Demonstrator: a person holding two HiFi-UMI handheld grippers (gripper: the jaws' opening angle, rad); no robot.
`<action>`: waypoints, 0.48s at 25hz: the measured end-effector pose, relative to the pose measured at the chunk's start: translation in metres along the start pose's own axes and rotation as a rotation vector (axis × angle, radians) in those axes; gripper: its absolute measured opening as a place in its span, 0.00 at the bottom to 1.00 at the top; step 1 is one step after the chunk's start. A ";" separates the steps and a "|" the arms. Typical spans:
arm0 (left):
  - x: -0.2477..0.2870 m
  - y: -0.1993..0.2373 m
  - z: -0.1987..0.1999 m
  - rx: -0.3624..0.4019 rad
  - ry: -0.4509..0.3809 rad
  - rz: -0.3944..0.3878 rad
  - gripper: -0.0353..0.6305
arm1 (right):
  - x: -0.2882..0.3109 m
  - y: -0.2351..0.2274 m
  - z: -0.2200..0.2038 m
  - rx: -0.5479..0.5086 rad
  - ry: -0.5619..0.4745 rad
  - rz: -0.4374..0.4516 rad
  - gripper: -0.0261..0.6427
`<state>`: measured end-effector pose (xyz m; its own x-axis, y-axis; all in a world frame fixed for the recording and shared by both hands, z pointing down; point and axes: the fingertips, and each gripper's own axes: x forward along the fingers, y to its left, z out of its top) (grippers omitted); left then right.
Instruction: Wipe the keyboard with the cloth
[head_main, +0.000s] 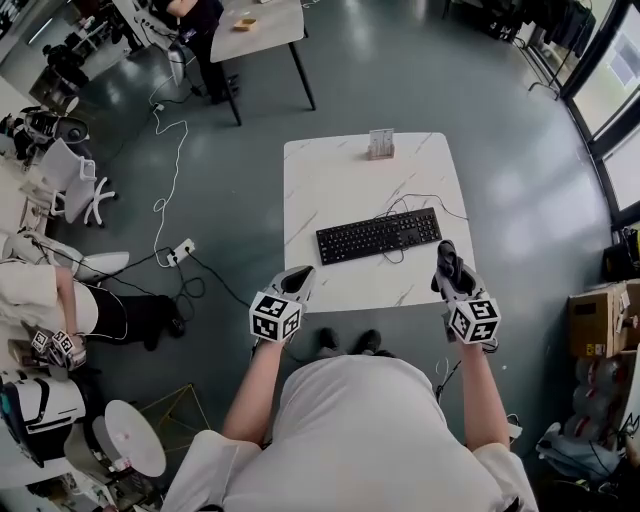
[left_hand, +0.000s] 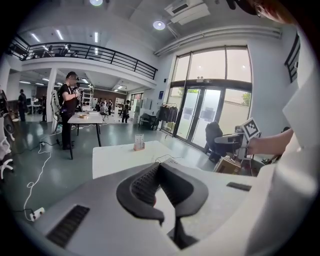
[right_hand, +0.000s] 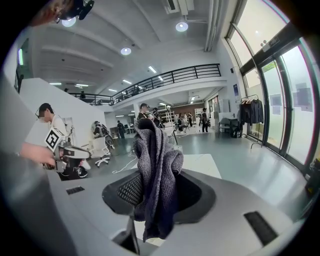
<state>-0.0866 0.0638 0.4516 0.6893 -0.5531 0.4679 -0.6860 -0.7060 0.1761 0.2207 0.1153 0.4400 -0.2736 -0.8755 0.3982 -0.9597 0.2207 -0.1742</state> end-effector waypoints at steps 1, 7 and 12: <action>0.000 0.001 0.003 0.006 -0.003 -0.004 0.06 | 0.000 -0.001 0.002 0.004 -0.006 -0.006 0.29; 0.002 0.010 0.016 0.016 -0.023 -0.006 0.06 | 0.001 -0.002 0.011 -0.011 -0.023 -0.022 0.28; 0.001 0.013 0.019 0.021 -0.023 -0.011 0.06 | 0.002 0.001 0.019 -0.010 -0.039 -0.023 0.28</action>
<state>-0.0907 0.0461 0.4380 0.7022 -0.5548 0.4463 -0.6733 -0.7213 0.1627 0.2202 0.1059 0.4233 -0.2490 -0.8964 0.3666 -0.9663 0.2044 -0.1565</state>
